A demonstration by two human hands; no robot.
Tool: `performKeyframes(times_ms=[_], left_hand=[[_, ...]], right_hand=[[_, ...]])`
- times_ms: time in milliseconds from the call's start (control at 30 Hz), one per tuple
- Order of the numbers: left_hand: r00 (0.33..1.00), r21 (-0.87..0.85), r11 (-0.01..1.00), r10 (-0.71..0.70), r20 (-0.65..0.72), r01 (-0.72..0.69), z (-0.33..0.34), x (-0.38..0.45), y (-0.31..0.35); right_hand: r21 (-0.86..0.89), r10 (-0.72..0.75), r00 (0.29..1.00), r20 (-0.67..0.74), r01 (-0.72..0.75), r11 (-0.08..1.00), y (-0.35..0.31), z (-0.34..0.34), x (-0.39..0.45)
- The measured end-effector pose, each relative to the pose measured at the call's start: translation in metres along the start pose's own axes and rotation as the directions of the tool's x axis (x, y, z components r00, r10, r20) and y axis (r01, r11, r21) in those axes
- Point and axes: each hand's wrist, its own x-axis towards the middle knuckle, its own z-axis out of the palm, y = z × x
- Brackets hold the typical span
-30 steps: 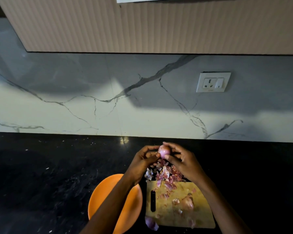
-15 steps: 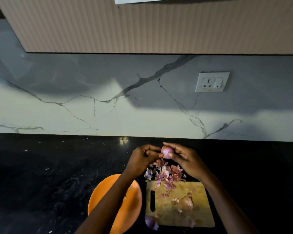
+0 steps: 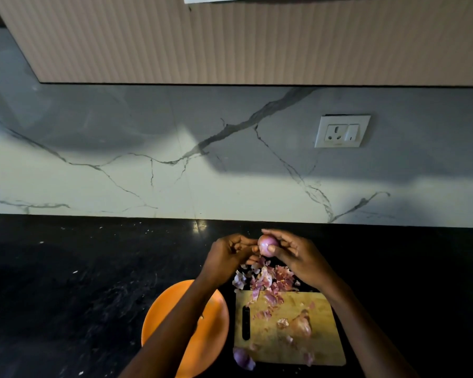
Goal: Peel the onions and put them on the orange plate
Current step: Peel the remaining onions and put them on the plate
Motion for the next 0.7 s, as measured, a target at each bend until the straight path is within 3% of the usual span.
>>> performKeyframes(times_ms=[367,700], left_hand=[[0.997,0.061,0.996,0.062,-0.052,-0.059,0.0028,-0.0030,-0.0079],[0.998,0.075,0.996,0.054,-0.012,-0.053,0.0030,-0.0047,-0.0062]], right_hand=[[0.006,0.007,0.999,-0.040,-0.007,1.000,0.0021,-0.0006,-0.0016],[0.047,0.010,0.999,-0.039,-0.008,0.999,0.0104,0.0006,-0.0035]])
